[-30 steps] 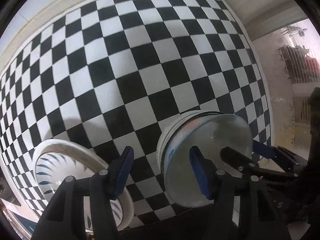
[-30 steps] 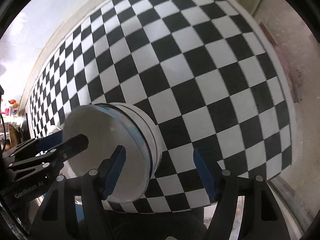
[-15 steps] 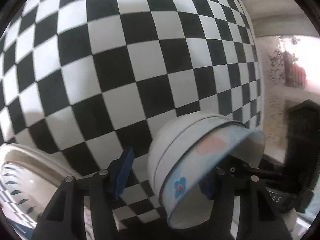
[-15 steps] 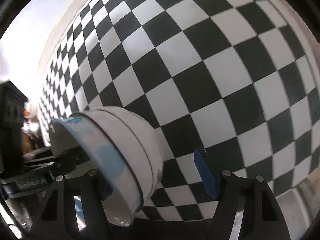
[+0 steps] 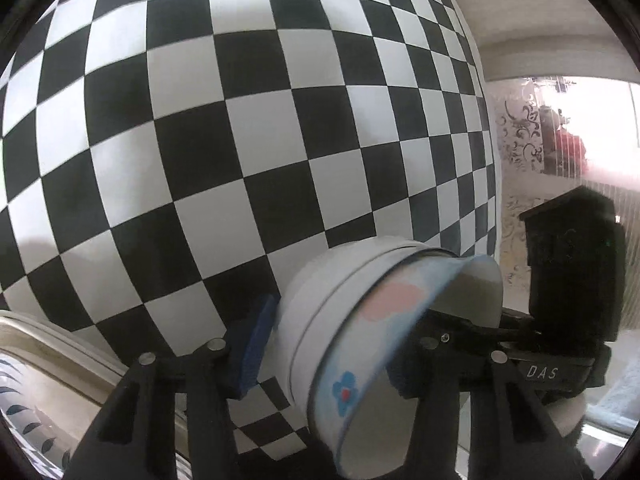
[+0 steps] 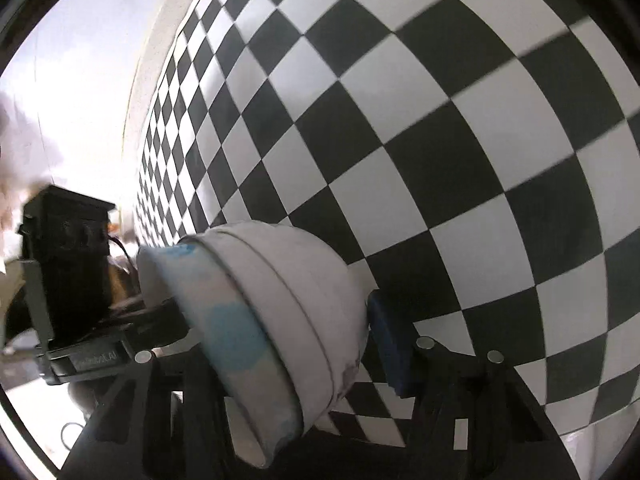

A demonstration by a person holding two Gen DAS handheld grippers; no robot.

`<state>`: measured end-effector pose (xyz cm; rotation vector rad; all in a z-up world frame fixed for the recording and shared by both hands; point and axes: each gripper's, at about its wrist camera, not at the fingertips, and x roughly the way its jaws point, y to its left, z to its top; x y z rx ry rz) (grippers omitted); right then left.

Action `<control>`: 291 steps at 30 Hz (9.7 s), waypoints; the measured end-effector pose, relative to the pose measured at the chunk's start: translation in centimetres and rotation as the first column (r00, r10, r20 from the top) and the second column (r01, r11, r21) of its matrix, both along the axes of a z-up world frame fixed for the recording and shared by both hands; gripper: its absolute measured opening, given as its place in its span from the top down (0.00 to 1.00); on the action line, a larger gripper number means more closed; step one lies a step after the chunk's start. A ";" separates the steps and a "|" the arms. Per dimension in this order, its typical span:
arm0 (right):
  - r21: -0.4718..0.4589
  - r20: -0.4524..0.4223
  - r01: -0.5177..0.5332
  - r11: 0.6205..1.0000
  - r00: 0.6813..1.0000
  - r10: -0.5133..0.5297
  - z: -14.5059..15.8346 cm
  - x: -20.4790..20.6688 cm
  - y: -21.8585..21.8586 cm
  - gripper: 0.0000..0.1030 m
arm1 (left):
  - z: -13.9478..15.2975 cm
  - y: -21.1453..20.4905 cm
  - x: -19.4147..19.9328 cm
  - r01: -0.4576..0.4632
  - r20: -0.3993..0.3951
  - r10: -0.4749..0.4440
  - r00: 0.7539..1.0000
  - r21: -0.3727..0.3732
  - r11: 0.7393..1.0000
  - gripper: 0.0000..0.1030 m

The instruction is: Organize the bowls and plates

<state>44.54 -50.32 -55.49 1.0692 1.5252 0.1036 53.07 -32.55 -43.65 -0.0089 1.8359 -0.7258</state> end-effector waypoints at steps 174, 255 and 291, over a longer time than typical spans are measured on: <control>-0.772 0.524 0.256 0.582 0.775 0.354 48.2 -37.7 34.0 0.00 | 37.1 33.8 -40.6 -0.431 0.933 0.266 0.244 -0.141 0.891 0.01; -0.786 0.572 0.357 0.505 0.730 0.374 54.5 -57.1 37.4 0.00 | 42.1 37.2 -58.0 -0.422 0.958 0.247 0.148 -0.165 0.892 0.01; -0.783 0.577 0.365 0.503 0.729 0.368 54.4 -57.3 38.0 0.00 | 41.8 36.8 -58.4 -0.432 0.955 0.251 0.159 -0.161 0.887 0.01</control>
